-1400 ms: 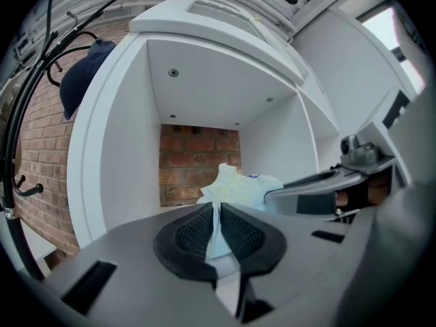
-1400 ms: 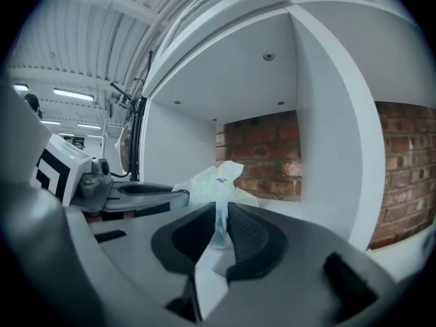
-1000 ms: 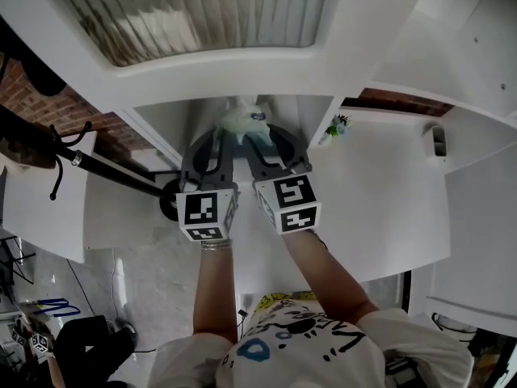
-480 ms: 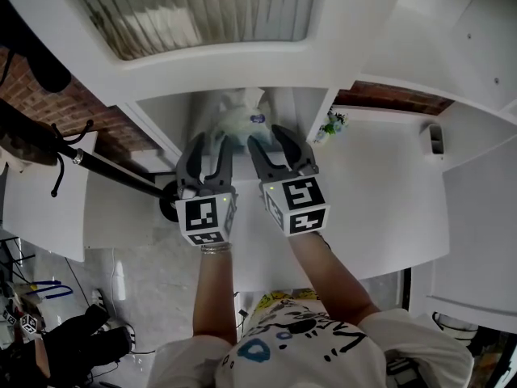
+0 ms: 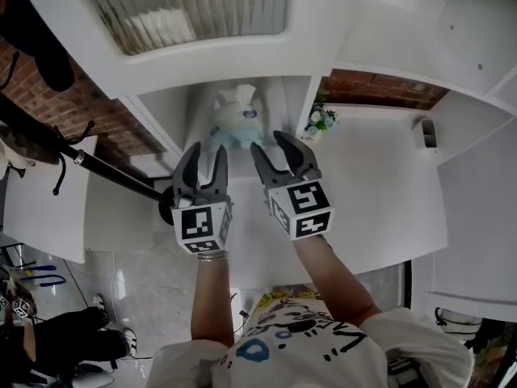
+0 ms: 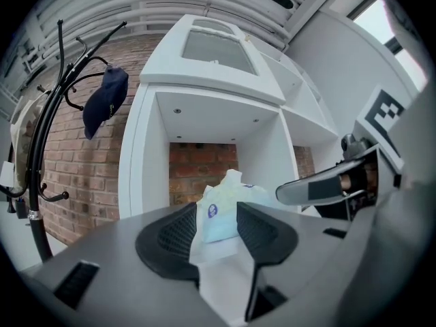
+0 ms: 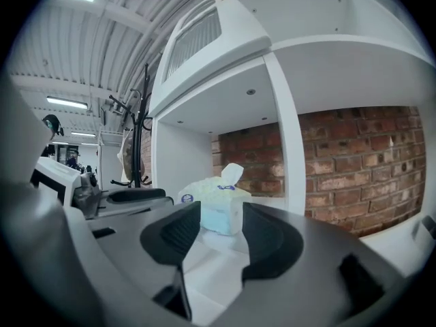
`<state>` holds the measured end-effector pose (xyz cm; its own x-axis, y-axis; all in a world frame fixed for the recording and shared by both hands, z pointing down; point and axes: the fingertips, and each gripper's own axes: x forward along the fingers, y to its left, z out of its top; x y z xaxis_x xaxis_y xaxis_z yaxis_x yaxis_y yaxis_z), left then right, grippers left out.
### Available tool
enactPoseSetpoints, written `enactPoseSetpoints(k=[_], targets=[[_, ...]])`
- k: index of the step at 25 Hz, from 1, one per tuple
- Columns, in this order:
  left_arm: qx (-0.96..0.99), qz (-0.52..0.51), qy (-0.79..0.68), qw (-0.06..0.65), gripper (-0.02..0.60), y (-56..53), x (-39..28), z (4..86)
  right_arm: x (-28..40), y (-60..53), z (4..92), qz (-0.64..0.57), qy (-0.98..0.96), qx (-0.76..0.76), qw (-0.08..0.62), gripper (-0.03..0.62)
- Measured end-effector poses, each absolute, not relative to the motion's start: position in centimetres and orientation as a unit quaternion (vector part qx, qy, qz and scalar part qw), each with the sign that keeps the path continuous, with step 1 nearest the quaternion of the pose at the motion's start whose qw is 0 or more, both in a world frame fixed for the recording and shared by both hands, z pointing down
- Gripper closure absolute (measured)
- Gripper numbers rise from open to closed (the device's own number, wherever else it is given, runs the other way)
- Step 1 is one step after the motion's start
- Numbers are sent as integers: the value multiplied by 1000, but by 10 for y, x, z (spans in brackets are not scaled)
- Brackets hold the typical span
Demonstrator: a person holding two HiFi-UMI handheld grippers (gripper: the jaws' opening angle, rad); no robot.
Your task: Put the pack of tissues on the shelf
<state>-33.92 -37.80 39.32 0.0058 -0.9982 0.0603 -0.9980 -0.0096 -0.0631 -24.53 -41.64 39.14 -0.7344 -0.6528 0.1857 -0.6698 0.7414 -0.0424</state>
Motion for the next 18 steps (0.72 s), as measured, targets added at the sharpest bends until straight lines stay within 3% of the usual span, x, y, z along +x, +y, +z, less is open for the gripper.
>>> enactPoseSetpoints(k=[18], targets=[[-755, -46, 654, -14, 410, -317, -284, 391, -181, -350, 379, 49, -939, 331, 74, 416]])
